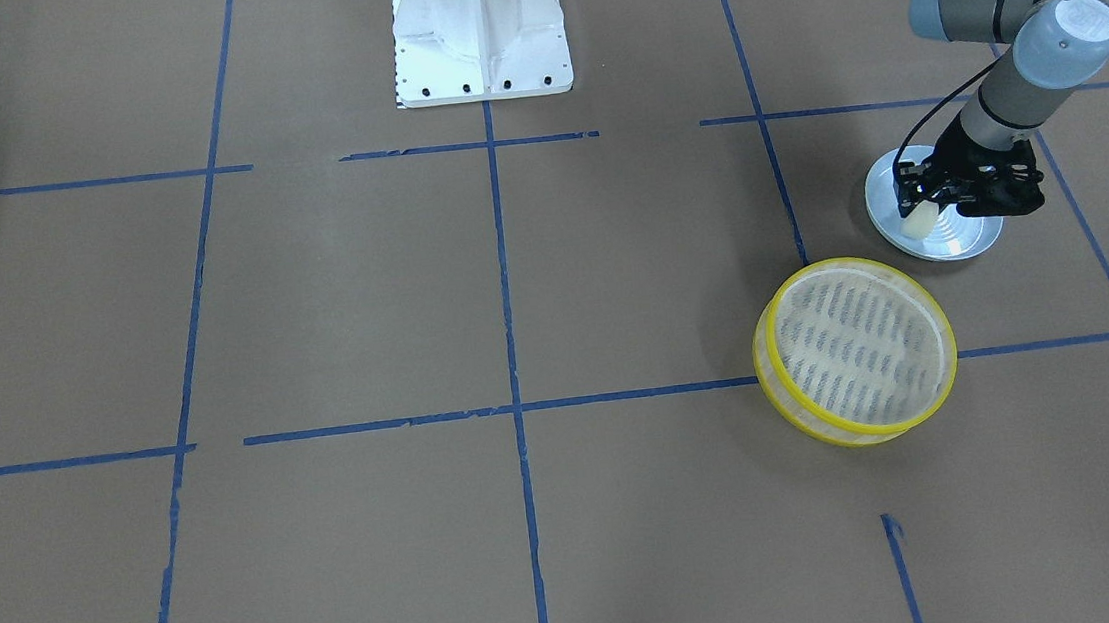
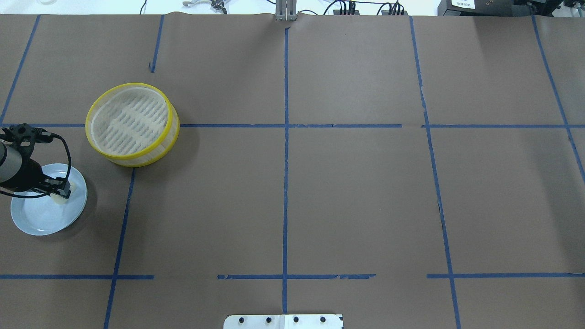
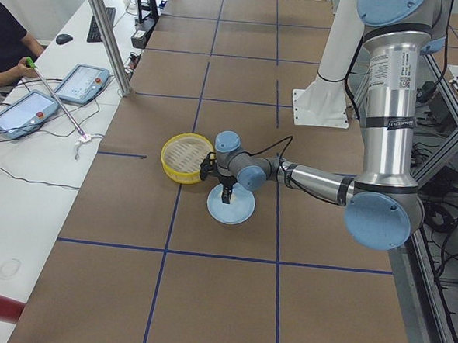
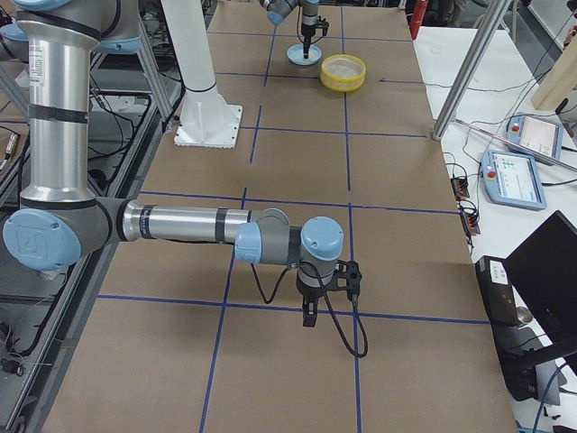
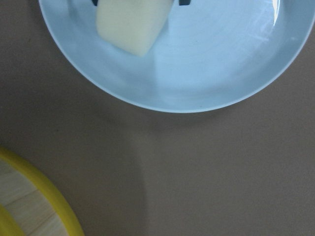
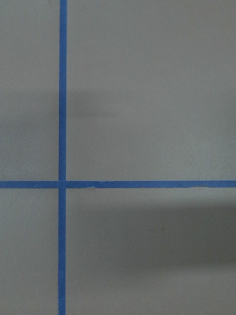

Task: Place bun in steamer
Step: 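Close the left gripper on the bun and lift it off the plate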

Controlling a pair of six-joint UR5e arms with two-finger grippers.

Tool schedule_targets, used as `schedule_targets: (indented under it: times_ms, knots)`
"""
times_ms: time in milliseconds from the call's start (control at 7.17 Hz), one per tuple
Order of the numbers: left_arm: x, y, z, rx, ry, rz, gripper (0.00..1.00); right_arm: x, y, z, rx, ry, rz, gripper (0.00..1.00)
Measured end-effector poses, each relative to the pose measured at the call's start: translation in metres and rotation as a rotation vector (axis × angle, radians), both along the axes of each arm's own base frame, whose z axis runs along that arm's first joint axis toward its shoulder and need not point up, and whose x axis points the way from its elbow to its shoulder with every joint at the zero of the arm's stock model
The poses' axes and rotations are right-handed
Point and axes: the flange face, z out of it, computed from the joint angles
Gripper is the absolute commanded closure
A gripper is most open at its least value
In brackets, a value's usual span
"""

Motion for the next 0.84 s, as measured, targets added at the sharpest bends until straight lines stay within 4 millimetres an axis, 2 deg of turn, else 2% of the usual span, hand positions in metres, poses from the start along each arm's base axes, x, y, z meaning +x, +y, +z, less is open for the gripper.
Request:
schedule_targets:
  times_ms: [558, 837]
  knots:
    - [-0.004, 0.0, -0.004, 0.025, 0.005, 0.015, 0.72, 0.0, 0.0, 0.0, 0.0, 0.0, 0.0, 0.0]
    - [-0.022, 0.003, -0.018, 0.066, 0.005, 0.041, 0.72, 0.0, 0.0, 0.0, 0.0, 0.0, 0.0, 0.0]
